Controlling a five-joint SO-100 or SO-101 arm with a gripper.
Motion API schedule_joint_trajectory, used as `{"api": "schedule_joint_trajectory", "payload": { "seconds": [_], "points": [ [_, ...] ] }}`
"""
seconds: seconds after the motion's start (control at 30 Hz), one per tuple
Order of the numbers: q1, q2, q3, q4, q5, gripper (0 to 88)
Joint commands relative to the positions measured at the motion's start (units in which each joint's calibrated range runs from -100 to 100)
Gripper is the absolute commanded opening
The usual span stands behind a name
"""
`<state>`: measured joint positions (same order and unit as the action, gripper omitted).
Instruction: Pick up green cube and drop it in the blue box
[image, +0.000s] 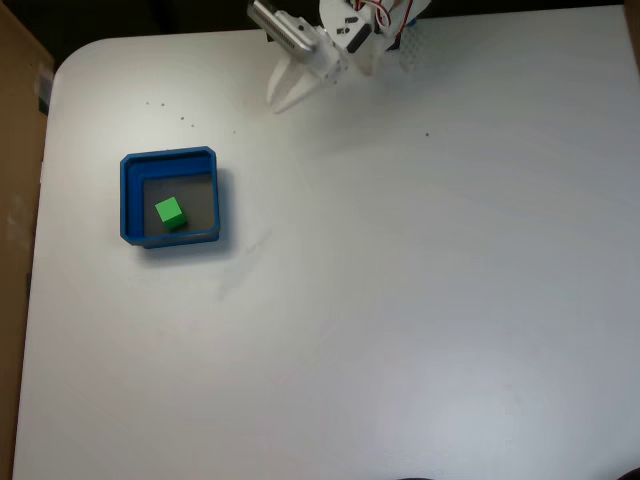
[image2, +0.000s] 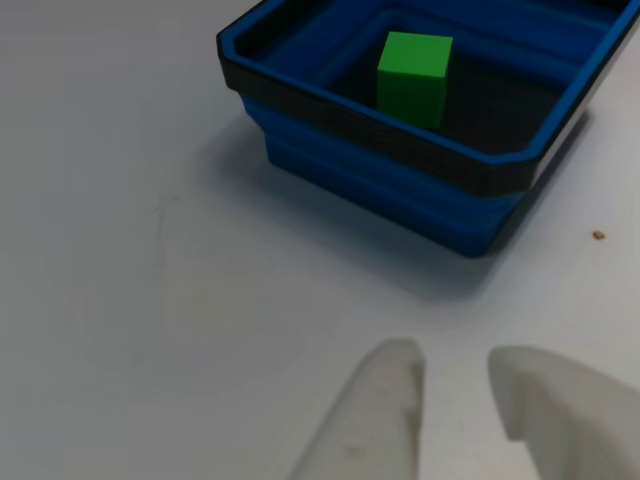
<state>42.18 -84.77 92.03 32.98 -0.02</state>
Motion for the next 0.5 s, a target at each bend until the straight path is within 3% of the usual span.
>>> {"api": "schedule_joint_trajectory", "payload": {
  "seconds": [0.0, 0.23, 0.47],
  "points": [
    [-0.6, -8.1, 4.3, -2.0, 0.2, 2.0],
    [-4.0, -13.9, 8.0, -1.9, 0.3, 2.1],
    [-16.3, -14.1, 7.9, -1.8, 0.1, 2.1]
  ]
}}
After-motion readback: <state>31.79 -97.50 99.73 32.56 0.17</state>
